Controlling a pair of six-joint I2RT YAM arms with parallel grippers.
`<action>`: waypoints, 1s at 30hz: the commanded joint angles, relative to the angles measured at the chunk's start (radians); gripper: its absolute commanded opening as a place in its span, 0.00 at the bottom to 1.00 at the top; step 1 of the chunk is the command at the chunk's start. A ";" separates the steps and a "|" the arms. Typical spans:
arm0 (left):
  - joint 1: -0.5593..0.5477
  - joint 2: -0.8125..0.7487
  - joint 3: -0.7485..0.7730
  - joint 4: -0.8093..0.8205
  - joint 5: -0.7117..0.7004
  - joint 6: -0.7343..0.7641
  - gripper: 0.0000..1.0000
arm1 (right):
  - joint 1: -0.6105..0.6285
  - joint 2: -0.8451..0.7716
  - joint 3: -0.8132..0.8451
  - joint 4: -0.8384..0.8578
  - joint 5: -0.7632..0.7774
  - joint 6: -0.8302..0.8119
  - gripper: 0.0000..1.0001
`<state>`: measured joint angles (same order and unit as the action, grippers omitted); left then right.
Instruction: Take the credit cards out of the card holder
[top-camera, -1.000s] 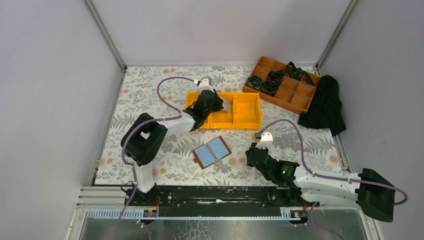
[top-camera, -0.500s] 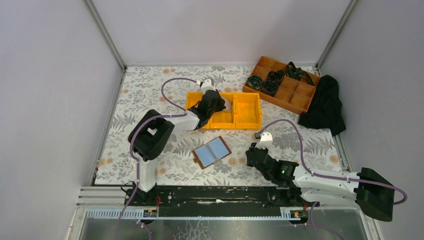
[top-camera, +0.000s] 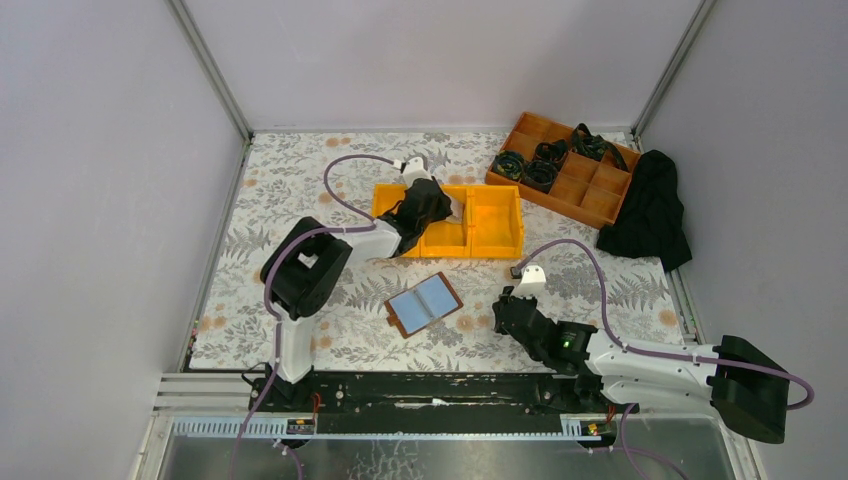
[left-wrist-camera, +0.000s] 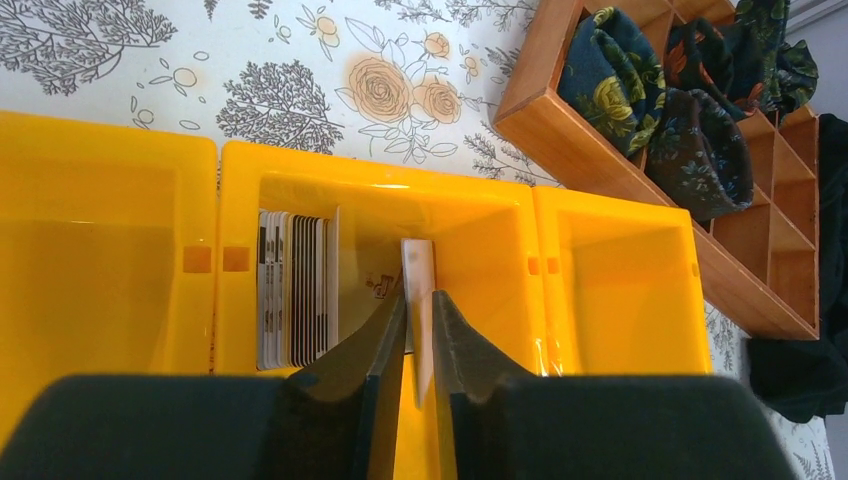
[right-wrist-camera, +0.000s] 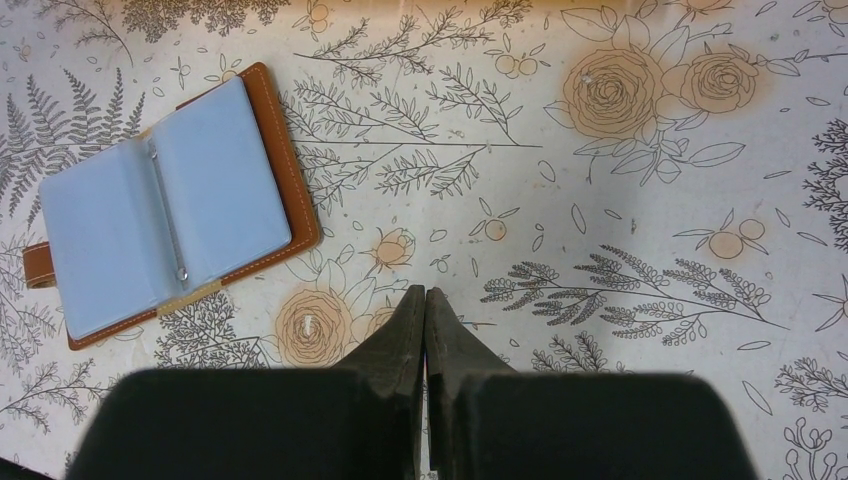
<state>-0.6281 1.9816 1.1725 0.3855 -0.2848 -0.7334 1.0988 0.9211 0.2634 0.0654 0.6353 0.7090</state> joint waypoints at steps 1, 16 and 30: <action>-0.002 0.022 0.036 0.000 -0.020 0.012 0.25 | -0.008 -0.005 -0.008 0.030 0.023 0.019 0.03; 0.035 -0.087 -0.017 -0.051 -0.089 0.062 0.37 | -0.008 0.017 -0.015 0.058 0.005 0.024 0.03; 0.052 -0.351 -0.187 -0.070 0.032 0.054 0.82 | -0.009 0.086 -0.001 0.130 -0.027 0.024 0.04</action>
<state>-0.5777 1.7348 1.0302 0.3279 -0.3244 -0.6678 1.0966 0.9764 0.2481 0.1230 0.6090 0.7166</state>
